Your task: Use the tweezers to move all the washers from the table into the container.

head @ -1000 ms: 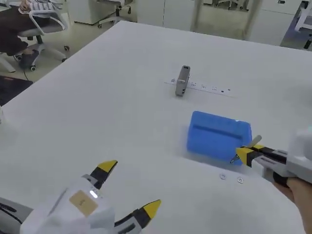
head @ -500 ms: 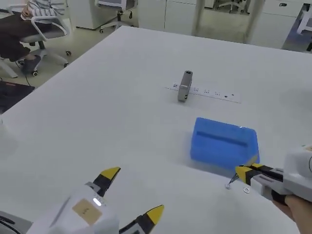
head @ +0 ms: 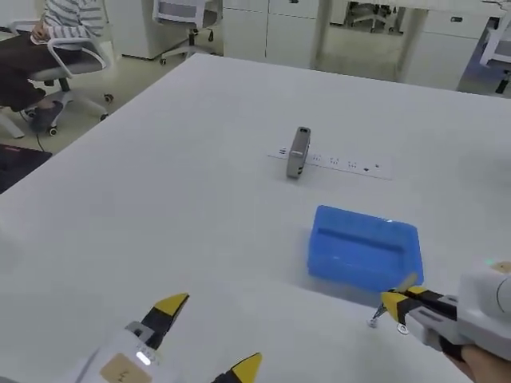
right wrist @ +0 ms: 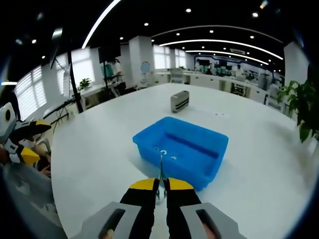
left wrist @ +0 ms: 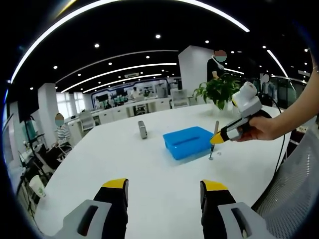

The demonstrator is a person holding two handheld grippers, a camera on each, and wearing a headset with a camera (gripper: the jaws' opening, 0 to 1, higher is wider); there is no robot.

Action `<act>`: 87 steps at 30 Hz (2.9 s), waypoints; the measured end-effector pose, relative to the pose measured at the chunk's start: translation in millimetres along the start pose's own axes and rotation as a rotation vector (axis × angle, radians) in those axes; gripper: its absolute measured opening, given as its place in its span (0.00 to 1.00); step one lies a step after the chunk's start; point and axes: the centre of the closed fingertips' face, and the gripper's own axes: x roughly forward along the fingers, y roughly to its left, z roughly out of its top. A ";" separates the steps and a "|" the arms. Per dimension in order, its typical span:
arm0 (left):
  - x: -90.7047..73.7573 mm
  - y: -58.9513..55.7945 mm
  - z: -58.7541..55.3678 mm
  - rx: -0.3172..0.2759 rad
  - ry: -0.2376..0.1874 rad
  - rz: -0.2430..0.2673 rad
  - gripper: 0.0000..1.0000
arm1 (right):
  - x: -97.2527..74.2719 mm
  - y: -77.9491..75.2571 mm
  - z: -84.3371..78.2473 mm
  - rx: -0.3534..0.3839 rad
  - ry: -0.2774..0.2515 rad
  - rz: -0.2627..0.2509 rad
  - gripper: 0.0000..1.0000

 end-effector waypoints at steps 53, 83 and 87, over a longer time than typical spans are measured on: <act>0.5 1.5 1.6 0.024 -0.012 0.010 0.62 | 1.3 -7.7 -4.7 -0.018 0.049 0.020 0.03; 0.4 -3.1 4.1 -0.001 -0.033 -0.023 0.72 | -15.1 -3.3 21.8 -0.031 0.052 0.023 0.01; 0.3 -4.0 4.0 -0.002 -0.033 -0.029 0.73 | -19.9 -3.5 35.3 -0.040 0.033 0.026 0.01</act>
